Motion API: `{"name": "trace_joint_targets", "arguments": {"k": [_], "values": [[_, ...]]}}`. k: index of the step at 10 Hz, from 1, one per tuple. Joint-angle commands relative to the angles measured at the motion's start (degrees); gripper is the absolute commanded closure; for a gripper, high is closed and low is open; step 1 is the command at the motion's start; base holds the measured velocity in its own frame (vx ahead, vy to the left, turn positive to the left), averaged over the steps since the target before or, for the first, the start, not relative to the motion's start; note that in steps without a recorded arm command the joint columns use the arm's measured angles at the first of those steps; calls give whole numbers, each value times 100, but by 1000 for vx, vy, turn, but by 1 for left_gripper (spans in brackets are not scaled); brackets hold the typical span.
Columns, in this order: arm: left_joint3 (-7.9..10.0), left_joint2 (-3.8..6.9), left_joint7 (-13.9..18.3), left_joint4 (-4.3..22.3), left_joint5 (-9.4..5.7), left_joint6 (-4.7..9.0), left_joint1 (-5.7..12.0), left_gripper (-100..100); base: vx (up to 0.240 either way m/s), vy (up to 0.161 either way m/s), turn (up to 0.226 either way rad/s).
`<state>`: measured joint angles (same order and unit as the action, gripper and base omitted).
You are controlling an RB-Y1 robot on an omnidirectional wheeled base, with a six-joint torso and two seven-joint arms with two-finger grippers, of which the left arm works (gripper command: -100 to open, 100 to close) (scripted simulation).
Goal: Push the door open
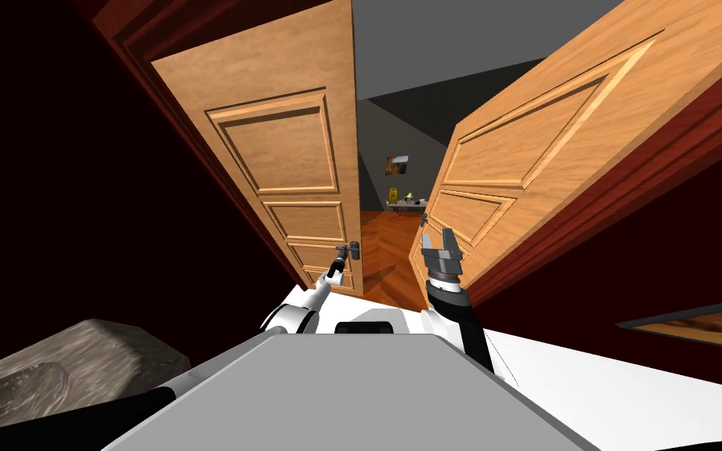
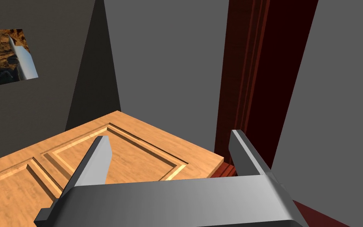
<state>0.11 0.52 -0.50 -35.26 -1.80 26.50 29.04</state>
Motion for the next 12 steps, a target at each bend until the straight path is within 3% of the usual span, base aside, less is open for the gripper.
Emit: {"name": "trace_joint_targets", "arguments": {"k": [1, 2, 6, 9, 10, 12], "values": [[-5, 44, 12, -193, 8, -45, -74, 100, 51, -12, -3], [82, 128, -13, -190, -22, -43, -79, 100, 111, -72, 31], [251, 258, -60, -186, -81, -41, -91, 100, 147, -95, 51], [281, 279, -68, -185, -92, -40, -93, 100, 105, -63, 32], [415, 358, -106, -182, -138, -38, -102, 100, 120, -71, 58], [451, 375, -116, -250, -151, -37, -104, 100, 147, -126, 71]]}}
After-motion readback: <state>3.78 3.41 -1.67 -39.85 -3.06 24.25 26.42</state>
